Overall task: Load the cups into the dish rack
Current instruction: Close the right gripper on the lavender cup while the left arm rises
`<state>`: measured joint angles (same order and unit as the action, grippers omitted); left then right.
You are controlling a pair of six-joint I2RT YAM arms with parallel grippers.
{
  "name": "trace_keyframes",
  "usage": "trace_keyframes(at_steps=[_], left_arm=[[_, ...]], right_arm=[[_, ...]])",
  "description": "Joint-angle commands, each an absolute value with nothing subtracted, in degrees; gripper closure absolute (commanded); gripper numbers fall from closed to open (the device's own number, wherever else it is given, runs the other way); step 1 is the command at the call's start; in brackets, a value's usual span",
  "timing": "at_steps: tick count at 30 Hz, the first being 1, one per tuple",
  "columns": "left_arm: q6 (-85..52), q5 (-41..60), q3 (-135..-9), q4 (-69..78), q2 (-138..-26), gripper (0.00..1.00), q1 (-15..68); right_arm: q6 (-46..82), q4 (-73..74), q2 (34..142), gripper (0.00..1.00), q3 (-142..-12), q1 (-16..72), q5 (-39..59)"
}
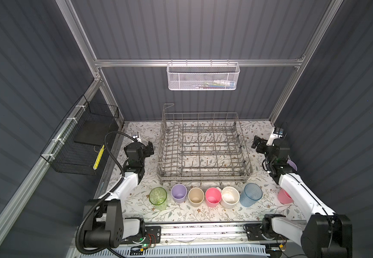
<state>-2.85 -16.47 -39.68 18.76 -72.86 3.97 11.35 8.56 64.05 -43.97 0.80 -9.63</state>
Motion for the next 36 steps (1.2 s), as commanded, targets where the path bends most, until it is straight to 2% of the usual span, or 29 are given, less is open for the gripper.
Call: trace_keyframes(at_steps=[1,8,15,26,36], left_arm=[[-6.28,-17.93,-43.89,9.42,-70.9,0.0,3.8],[-9.34,-13.14,-50.02,1.22,-69.26,0.0,3.78],[-11.14,-6.07,-53.51,-2.09,-68.94,0.03,3.84],[-12.02,-0.35,-54.41,-3.19,-67.29,0.03,3.87],[-12.13,1.05,-53.17,-1.55,-66.51,0.03,3.87]], right_arm=[[13.66,-8.57,62.32,0.01,-50.54,1.5,-13.45],[16.16,-32.6,65.07,0.01,-64.57,-1.85,-14.73],[15.85,-42.86,70.86,0.01,-69.17,-8.61,-9.23],[14.33,-44.61,75.38,0.05,-66.6,-13.95,-10.47],[15.29,-41.97,79.25,0.17,-64.53,-15.03,-8.68]])
